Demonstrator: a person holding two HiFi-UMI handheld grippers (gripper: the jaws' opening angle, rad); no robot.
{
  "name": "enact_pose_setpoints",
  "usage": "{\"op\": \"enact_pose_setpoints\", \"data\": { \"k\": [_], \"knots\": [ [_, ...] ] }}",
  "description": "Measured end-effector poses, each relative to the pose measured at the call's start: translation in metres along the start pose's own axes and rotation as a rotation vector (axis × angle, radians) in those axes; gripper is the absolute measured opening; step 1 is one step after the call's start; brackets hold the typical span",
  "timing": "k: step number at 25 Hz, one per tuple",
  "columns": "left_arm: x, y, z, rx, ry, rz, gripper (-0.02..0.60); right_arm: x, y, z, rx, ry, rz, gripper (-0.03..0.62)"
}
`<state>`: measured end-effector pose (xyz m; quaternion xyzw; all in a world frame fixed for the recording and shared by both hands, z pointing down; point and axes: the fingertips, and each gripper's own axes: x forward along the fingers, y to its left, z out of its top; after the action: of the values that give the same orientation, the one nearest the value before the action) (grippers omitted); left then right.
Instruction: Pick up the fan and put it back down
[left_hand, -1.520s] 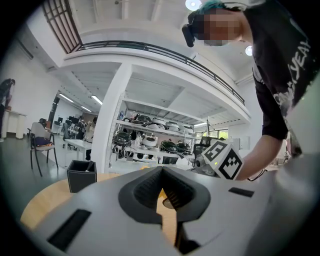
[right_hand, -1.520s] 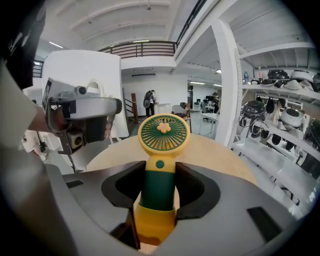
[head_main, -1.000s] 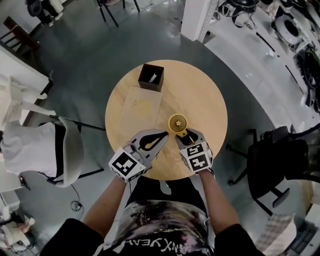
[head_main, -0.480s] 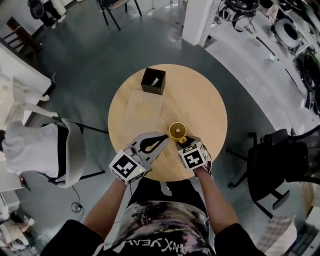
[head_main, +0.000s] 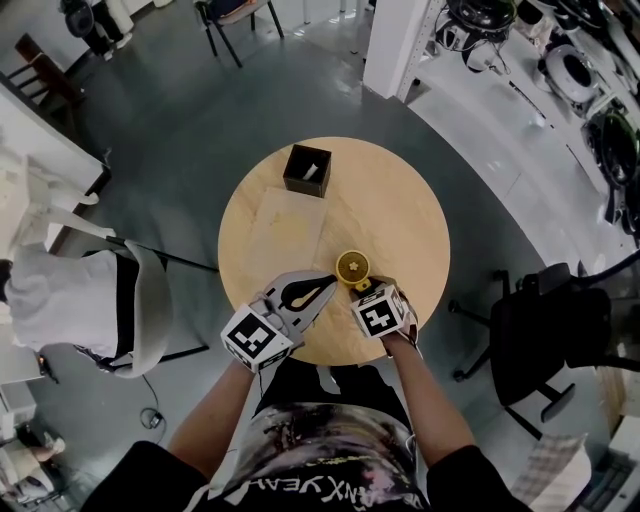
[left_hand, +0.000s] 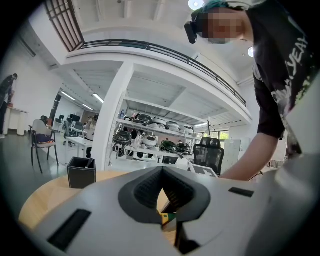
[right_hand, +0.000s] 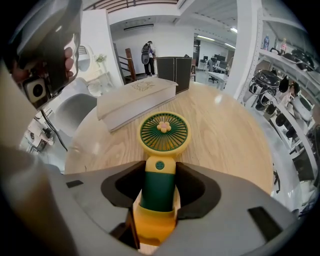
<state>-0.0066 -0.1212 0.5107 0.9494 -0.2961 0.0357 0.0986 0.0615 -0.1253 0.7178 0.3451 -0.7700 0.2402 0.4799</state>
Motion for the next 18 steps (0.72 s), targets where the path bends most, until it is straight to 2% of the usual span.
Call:
{"op": "enact_pose_setpoints", "data": {
  "k": [6, 9, 11, 14, 18],
  "knots": [
    [-0.002, 0.008, 0.007, 0.002, -0.007, 0.011, 0.012, 0.000, -0.001, 0.001, -0.004, 0.005, -0.008, 0.206],
    [-0.003, 0.011, 0.008, 0.004, -0.006, 0.017, 0.014, -0.001, -0.006, -0.001, 0.001, 0.015, -0.013, 0.264],
    [-0.002, 0.012, 0.008, 0.005, -0.007, 0.019, 0.012, 0.001, -0.002, -0.004, 0.008, 0.029, 0.030, 0.354],
    [-0.002, 0.013, 0.009, 0.004, -0.009, 0.020, 0.012, 0.003, 0.022, -0.006, -0.002, 0.055, 0.117, 0.574],
    [-0.001, 0.013, 0.009, 0.005, -0.009, 0.018, 0.012, 0.007, 0.021, -0.007, -0.025, 0.028, 0.077, 0.584]
  ]
}}
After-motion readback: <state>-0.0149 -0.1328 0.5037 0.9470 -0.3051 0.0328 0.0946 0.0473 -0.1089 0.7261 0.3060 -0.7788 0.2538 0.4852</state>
